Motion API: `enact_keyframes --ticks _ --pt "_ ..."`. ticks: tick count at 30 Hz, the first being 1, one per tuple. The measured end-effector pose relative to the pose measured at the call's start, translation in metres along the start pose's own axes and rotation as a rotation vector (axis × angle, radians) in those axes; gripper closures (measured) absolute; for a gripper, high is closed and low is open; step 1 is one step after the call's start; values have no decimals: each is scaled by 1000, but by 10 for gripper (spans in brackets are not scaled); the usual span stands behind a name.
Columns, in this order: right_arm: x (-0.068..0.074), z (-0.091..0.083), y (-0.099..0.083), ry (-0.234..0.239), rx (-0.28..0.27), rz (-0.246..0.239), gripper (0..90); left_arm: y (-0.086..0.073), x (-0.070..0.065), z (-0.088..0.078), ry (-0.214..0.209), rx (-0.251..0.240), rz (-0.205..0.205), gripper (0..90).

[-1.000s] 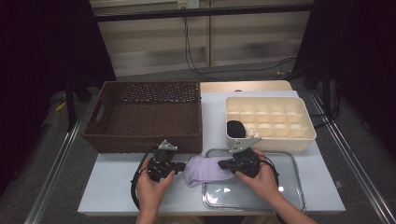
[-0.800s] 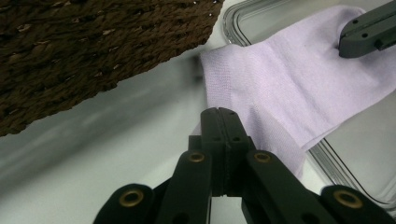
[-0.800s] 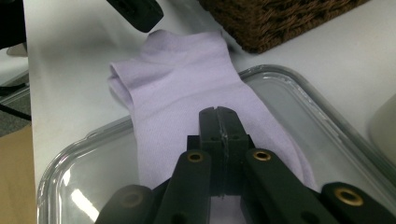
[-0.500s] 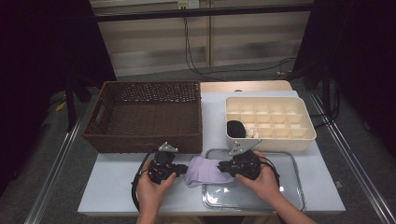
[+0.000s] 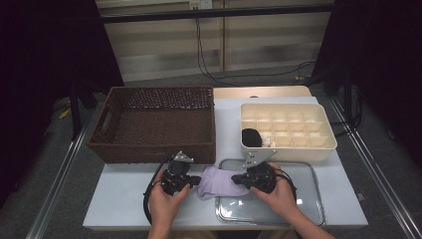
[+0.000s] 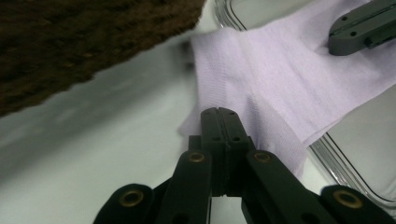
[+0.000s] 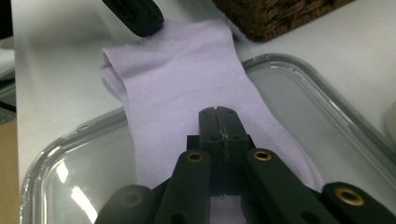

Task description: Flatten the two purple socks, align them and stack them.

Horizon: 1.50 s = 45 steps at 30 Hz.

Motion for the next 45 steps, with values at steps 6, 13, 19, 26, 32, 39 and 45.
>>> enact_keyframes --ticks 6,13,19,26,32,39,45 --pt "0 0 -1 7 0 3 900 -2 5 -2 6 -35 -12 803" --pt "0 6 -3 16 14 14 740 -3 4 13 -2 2 -12 804" --pt "0 9 -3 -25 19 -22 875 -3 3 11 13 20 -13 843" --pt "0 6 -2 3 15 -6 900 2 0 -7 -4 -22 -8 847" --pt "7 -2 1 40 1 -19 900 4 0 -14 -38 -41 -15 846" --pt "11 1 -4 65 17 -19 900 5 2 -9 -55 -47 -22 808" --pt "13 6 -7 54 45 -35 900 -1 0 -1 -68 -25 -28 679"
Point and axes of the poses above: each handheld gripper's, and its own axes: z roughly forward along the jaws, y roughly out of its top, x roughly to its left, the point moved 9 cm from there along z, roughly forward along the jaws, and after that the axes turned 14 degrees about x, right-handed, at the moved point
